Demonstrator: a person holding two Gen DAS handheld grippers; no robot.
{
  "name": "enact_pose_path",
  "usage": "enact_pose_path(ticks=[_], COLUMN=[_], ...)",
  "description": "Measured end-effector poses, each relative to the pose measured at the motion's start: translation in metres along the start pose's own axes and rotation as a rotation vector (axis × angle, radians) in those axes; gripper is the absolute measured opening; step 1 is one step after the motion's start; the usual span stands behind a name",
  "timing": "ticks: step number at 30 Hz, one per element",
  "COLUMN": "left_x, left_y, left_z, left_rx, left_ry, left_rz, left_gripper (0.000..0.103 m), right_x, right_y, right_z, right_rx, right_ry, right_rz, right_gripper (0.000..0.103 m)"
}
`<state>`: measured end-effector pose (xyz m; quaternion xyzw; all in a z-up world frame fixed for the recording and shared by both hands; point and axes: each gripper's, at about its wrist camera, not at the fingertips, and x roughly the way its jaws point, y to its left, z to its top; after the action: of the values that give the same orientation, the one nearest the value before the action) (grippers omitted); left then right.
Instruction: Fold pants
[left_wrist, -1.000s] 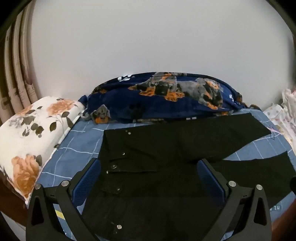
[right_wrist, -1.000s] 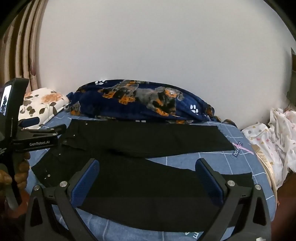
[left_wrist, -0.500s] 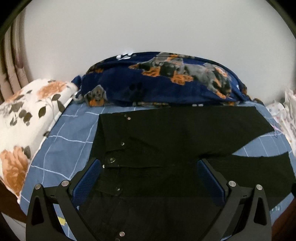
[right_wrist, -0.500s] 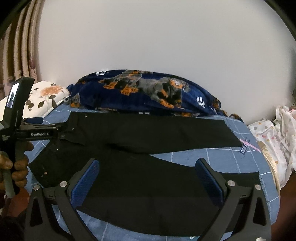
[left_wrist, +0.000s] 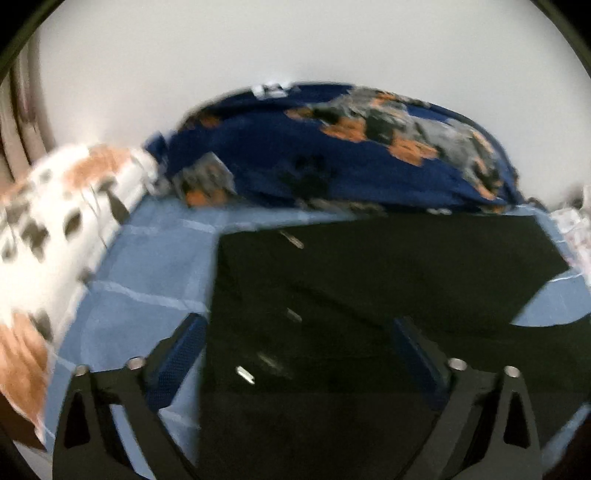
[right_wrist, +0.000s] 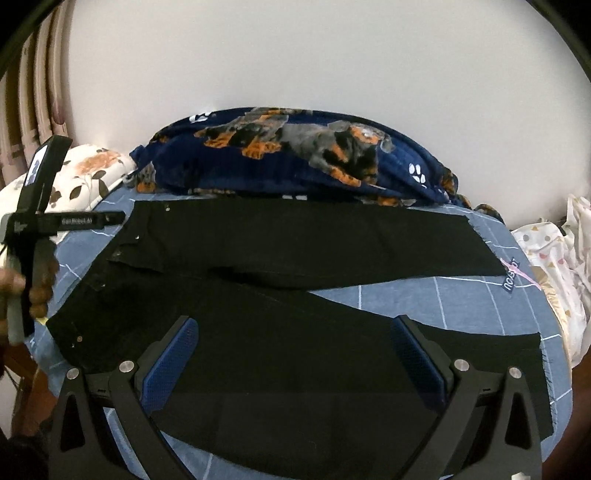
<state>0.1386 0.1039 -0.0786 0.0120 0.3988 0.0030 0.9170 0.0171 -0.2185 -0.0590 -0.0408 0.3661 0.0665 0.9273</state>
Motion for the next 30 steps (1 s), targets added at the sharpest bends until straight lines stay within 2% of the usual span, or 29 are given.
enact_pose_path(ticks=[3, 6, 8, 9, 11, 13, 20, 24, 27, 30], left_x=[0.025, 0.060, 0.081, 0.097, 0.117, 0.141, 0.171, 0.177, 0.180, 0.184], left_y=[0.026, 0.055, 0.074, 0.087, 0.102, 0.114, 0.115, 0.110, 0.112, 0.114], left_z=[0.016, 0.031, 0.038, 0.044, 0.049, 0.055, 0.068, 0.070, 0.071, 0.070], left_rx=[0.081, 0.076, 0.041, 0.019, -0.011, -0.024, 0.029, 0.066, 0.048, -0.028], left_ry=[0.015, 0.066, 0.100, 0.129, 0.151, 0.183, 0.207, 0.231, 0.256, 0.299], left_rz=[-0.038, -0.074, -0.122, -0.140, -0.167, -0.190, -0.302, -0.324, -0.343, -0.376], left_gripper=[0.089, 0.084, 0.071, 0.070, 0.057, 0.050, 0.050, 0.051, 0.052, 0.052], right_x=[0.012, 0.024, 0.033, 0.036, 0.043, 0.046, 0.059, 0.066, 0.068, 0.069], right_y=[-0.001, -0.003, -0.004, -0.004, -0.004, -0.002, 0.001, 0.004, 0.007, 0.009], right_z=[-0.001, -0.004, -0.005, -0.006, -0.007, -0.007, -0.010, -0.011, -0.012, -0.012], right_rx=[0.013, 0.028, 0.039, 0.043, 0.044, 0.039, 0.023, 0.027, 0.016, 0.015], right_ry=[0.025, 0.059, 0.081, 0.090, 0.107, 0.115, 0.152, 0.175, 0.175, 0.181], right_rz=[0.006, 0.012, 0.019, 0.020, 0.018, 0.014, 0.001, 0.009, 0.010, 0.015], right_gripper=[0.103, 0.103, 0.103, 0.103, 0.103, 0.103, 0.103, 0.103, 0.103, 0.103])
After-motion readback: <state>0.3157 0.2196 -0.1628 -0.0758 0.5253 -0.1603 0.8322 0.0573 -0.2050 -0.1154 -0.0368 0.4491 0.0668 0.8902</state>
